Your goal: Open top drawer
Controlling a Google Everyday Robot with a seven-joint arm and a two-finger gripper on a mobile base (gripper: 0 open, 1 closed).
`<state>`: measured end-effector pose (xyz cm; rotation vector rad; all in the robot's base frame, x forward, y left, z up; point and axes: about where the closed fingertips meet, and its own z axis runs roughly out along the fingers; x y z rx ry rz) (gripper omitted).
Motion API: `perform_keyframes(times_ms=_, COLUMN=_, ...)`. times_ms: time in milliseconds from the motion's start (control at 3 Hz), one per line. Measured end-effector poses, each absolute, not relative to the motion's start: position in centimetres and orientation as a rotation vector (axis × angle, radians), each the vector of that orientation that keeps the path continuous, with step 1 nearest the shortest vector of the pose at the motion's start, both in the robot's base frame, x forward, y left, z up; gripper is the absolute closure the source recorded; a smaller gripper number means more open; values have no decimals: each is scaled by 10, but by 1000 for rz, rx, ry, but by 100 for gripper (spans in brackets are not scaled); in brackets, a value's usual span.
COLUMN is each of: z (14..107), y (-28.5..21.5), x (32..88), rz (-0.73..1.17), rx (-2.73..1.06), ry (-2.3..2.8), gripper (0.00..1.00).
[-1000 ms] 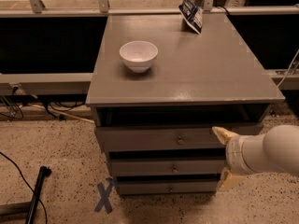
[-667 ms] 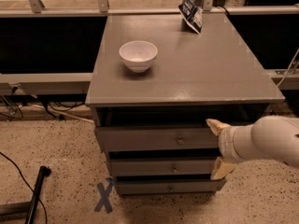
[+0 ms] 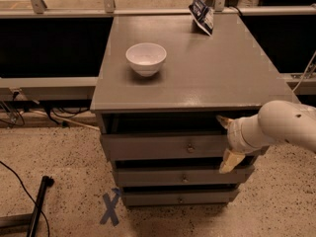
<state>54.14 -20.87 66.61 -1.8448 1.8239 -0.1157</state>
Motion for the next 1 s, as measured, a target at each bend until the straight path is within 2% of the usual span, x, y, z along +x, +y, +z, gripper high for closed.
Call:
perform_keyframes(times_ms=333, z=657, y=-216, x=558, rz=-78, rx=-1825, ry=1873, gripper=11)
perform_keyframes(times_ms=667, z=639, y=-224, x=562, rz=-38, rx=-1810, ry=1952, gripper=37)
perform_keyframes(times_ms=1000, z=629, y=-230, x=553, rz=-24, rx=-1812, ry=1995, gripper=41)
